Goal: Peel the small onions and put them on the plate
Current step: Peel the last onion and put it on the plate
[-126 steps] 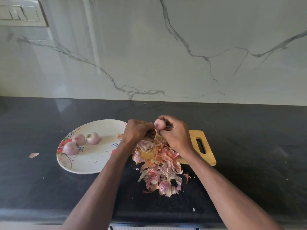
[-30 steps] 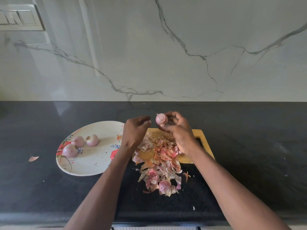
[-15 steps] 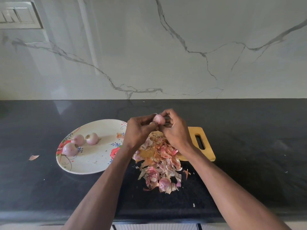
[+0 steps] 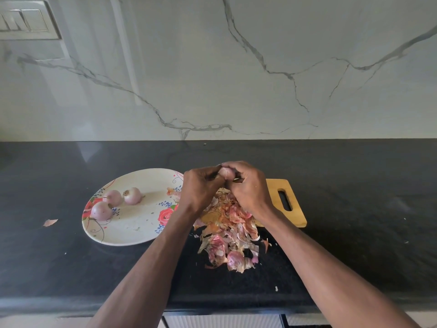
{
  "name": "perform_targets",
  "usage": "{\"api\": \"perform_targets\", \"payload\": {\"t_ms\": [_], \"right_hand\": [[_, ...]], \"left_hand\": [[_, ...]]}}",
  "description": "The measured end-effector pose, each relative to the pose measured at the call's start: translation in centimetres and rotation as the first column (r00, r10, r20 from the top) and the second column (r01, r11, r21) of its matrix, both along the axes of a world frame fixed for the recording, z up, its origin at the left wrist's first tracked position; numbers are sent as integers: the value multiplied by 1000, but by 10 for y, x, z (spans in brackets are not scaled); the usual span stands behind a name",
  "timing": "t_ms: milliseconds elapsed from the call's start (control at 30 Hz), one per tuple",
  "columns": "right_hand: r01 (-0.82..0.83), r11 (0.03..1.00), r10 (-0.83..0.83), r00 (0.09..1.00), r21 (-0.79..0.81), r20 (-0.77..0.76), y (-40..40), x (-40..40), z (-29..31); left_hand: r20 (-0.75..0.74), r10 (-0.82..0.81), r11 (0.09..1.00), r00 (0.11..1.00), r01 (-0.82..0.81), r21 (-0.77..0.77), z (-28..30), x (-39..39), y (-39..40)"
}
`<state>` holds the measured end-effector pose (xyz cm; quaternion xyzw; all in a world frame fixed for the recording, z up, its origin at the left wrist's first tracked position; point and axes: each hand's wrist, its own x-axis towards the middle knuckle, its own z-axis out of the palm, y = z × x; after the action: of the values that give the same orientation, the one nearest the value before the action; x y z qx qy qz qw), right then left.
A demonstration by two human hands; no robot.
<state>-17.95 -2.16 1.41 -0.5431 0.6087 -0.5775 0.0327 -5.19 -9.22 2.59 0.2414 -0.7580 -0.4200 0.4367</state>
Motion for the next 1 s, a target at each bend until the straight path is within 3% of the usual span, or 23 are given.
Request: {"api": "perform_targets", "payload": {"t_ms": [500,700,800,900,1000], "right_hand": [[-118,992,96,943,50,320,-2,-1,4],[-241,970,208,780,-24,591,-6,-4,9],[-286,957,249,710,-54,659,-7,-5,9],[-281,960,227,750,-11,621,-9,-7,7],[-274,961,205,791,33,576,-7,-9,7]], "left_hand": [[-17,40,997,999,-39,64,3,3,-6],[-49,148,968,988,-134,213,3,0,-15],[94,224,970,970,-231,75,2,1,-16],[210,248,968,946,-251,-13,3,3,-16],[50,106,983,993,-112,143,8,7,-19]]}}
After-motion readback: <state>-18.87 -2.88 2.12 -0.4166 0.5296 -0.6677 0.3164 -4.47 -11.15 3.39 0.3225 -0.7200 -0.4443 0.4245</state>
